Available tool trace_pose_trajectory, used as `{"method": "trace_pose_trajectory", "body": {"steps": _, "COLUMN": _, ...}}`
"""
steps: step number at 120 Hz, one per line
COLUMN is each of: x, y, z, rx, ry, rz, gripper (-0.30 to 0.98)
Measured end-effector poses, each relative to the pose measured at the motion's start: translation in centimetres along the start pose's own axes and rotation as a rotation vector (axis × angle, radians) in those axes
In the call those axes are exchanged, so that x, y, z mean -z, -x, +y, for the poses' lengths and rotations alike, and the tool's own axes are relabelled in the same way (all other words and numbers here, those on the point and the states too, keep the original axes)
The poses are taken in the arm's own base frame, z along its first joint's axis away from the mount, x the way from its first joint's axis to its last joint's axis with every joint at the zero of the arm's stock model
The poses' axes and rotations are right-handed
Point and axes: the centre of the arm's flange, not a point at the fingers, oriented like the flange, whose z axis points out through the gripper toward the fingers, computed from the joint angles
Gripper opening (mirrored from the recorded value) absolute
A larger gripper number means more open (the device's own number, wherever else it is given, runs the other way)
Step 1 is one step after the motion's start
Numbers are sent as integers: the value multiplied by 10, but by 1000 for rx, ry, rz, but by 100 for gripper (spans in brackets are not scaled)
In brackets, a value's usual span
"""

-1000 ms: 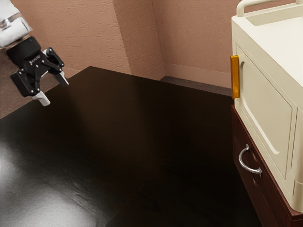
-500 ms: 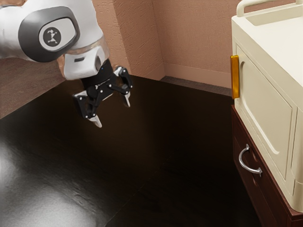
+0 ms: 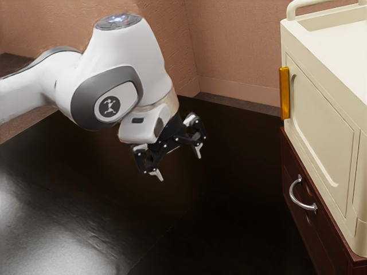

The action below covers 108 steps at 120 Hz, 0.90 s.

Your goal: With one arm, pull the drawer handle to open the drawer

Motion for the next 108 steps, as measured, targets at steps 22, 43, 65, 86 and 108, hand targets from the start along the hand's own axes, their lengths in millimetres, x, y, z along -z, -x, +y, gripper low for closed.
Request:
{"method": "trace_pose_trajectory", "body": {"steps": 22, "x": -7, "y": -20, "z": -20, "rx": -65, "ry": -108, "rz": -22, "gripper": 69}}
{"method": "trace_pose_trajectory", "body": {"steps": 43, "x": 9, "y": -40, "z": -25, "rx": -116, "ry": -164, "rz": -21, "gripper": 69}}
{"method": "trace_pose_trajectory", "body": {"steps": 65, "x": 27, "y": -64, "z": -21, "rx": -172, "ry": -169, "rz": -4, "gripper": 69}}
{"method": "trace_pose_trajectory", "body": {"steps": 86, "x": 30, "y": -85, "z": -22, "rx": -220, "ry": -162, "rz": 8, "gripper": 69}}
{"method": "trace_pose_trajectory", "body": {"steps": 108, "x": 40, "y": -102, "z": -9, "rx": -260, "ry": -171, "rz": 22, "gripper": 69}}
